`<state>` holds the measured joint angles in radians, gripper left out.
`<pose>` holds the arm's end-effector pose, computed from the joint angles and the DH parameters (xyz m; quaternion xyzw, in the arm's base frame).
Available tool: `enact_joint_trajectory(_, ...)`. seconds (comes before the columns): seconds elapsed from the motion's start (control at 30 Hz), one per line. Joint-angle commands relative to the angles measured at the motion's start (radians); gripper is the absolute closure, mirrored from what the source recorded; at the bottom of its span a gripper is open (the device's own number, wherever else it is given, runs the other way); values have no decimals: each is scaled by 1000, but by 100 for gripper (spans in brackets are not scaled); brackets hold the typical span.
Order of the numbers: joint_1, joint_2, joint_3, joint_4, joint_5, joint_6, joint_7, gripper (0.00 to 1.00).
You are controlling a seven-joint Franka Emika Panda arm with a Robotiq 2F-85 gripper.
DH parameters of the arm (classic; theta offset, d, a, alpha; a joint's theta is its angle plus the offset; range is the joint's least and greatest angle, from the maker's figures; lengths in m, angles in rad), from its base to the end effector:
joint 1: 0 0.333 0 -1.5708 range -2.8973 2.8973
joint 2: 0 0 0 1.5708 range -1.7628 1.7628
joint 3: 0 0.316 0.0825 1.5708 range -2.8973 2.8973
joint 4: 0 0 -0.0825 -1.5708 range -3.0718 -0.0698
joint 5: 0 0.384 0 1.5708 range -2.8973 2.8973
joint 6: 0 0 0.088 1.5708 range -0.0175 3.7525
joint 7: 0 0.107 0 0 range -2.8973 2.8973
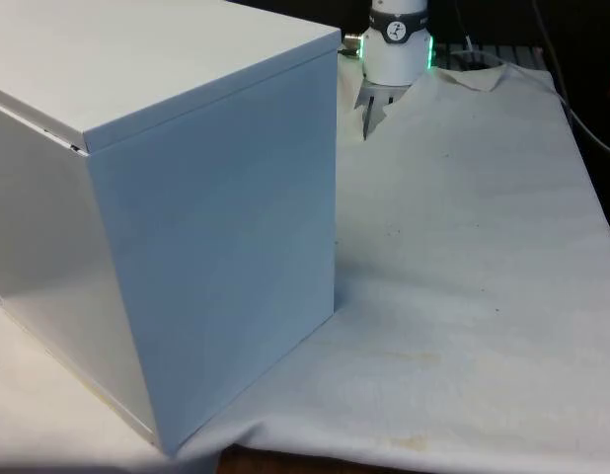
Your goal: Open the drawer, then close it.
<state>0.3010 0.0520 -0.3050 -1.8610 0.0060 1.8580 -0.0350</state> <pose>0.5699 0.0007 0.4828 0.9995 0.0146 -0.0264 0.0044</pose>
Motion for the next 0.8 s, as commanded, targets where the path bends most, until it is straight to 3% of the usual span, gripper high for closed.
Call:
enact_joint_trajectory(0.0,-1,11,-1,9,4,0,-5,0)
enact_joint_trajectory(0.27,-2,20,-3,7,2,14,-9,0)
enact_joint_trajectory(0.53,-2,-33,-12,-59,-14,39,-17,0)
enact_joint_trajectory(0.57,-1,-16,-11,-39,-7,17,-16,0)
enact_joint_trajectory(0.77,-4,-92,-21,-137,-28,76,-24,0)
